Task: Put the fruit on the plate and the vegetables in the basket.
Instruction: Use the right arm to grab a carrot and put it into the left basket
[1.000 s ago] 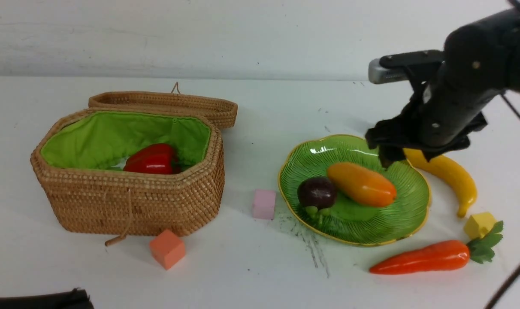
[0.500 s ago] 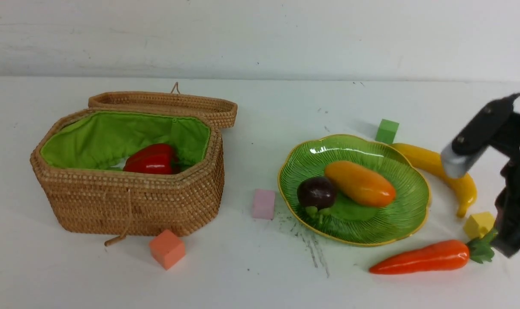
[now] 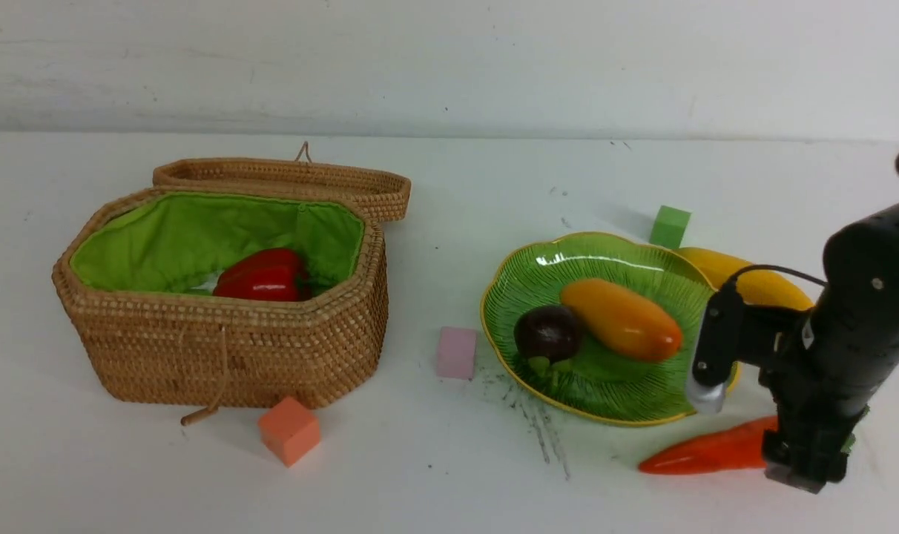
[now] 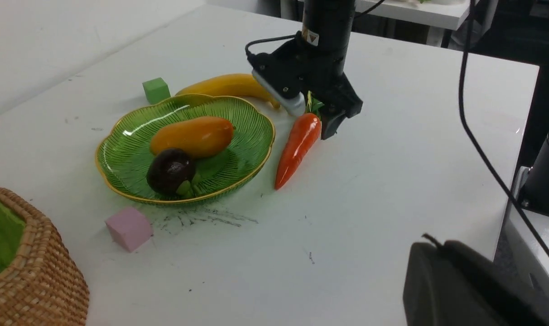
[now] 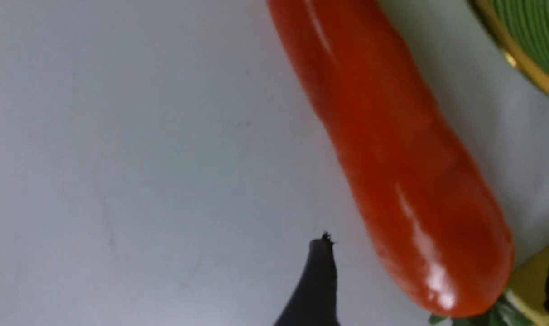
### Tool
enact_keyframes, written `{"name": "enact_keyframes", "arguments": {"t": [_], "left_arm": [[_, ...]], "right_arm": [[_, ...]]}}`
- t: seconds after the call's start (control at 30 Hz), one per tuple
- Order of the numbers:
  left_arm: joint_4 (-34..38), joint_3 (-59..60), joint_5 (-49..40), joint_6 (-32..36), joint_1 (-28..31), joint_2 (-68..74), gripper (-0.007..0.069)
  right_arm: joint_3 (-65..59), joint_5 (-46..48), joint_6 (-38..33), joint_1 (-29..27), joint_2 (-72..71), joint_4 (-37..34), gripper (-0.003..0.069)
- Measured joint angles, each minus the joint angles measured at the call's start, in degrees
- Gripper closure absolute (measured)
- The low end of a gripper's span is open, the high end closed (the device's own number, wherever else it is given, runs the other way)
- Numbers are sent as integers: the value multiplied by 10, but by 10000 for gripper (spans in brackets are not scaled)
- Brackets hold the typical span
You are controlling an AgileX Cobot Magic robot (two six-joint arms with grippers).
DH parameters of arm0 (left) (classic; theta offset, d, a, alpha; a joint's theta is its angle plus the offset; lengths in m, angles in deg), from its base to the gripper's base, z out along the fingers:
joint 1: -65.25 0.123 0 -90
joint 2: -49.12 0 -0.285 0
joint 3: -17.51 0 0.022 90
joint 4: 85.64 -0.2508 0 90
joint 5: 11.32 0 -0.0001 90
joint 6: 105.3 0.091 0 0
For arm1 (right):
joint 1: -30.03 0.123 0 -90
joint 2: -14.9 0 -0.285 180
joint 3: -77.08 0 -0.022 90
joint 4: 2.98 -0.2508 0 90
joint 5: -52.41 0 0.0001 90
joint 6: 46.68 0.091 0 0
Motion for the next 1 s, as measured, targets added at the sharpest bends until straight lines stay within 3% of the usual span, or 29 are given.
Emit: {"name": "enact_keyframes", "arguments": {"t": [0.3,0.67,0.87,1.0], "left_arm": [[0,0,-7,0,0,0,634],[0,0,-7,0,0,0,631],[0,0,-8,-1,0,0,631],[0,0,-14,-1,0,0,631]], "right_arm": [[0,-44,-7,-10,46,20,64],[4,-25,-34,-11,70,-38,110],[4,4,-34,-11,70,-68,270],[4,42,-34,-11,70,-90,271]]}}
